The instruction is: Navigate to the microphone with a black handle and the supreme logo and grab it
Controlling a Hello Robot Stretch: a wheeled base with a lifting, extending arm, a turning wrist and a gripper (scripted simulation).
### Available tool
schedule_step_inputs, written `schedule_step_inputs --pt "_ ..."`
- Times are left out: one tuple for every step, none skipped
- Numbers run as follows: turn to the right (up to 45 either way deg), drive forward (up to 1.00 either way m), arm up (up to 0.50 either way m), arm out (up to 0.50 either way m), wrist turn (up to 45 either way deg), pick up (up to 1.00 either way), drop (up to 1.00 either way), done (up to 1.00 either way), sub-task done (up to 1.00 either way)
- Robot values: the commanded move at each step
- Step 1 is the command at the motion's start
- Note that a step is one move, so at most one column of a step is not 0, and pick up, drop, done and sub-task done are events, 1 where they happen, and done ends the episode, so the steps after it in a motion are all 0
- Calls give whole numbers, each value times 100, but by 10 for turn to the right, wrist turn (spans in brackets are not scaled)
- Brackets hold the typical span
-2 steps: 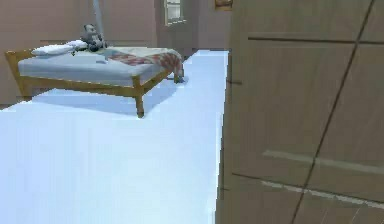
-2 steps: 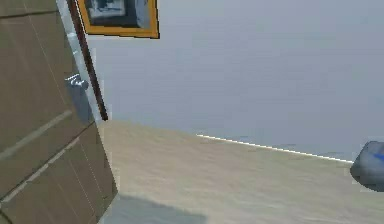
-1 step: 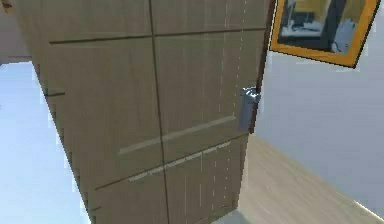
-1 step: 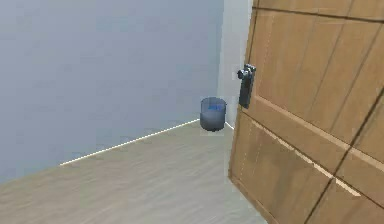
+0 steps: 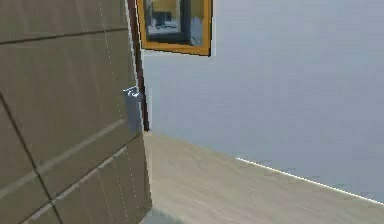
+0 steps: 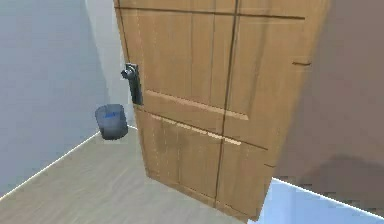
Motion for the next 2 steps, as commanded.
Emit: schedule_step_inputs --pt "0 100 0 0 0 0 0 0 0" --pt "30 0 0 0 0 0 0 0 0"
